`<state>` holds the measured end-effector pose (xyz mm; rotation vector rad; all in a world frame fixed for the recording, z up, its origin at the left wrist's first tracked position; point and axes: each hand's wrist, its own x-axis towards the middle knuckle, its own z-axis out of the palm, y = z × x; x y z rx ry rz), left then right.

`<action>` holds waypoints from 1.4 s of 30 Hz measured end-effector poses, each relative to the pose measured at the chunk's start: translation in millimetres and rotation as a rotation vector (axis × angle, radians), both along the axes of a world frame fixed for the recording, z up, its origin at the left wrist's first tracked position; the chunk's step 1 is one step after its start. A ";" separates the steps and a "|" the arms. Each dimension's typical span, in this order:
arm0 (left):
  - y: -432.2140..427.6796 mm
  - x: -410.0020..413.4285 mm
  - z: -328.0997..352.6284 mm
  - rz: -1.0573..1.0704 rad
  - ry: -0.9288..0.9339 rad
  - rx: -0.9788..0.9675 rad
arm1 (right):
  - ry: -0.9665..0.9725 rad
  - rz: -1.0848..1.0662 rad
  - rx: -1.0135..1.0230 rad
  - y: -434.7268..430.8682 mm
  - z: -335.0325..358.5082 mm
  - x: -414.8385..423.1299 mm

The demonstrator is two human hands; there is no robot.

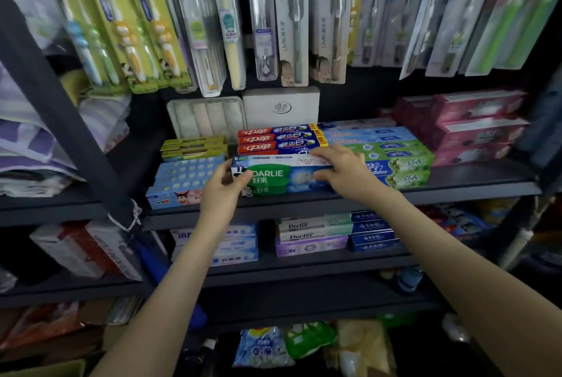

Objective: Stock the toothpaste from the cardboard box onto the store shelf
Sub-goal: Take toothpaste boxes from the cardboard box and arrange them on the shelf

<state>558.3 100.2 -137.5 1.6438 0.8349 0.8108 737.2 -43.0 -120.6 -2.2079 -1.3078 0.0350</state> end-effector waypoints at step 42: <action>26.2 45.6 -20.6 0.008 0.467 0.548 | -0.422 -0.142 -0.195 14.1 -27.3 19.5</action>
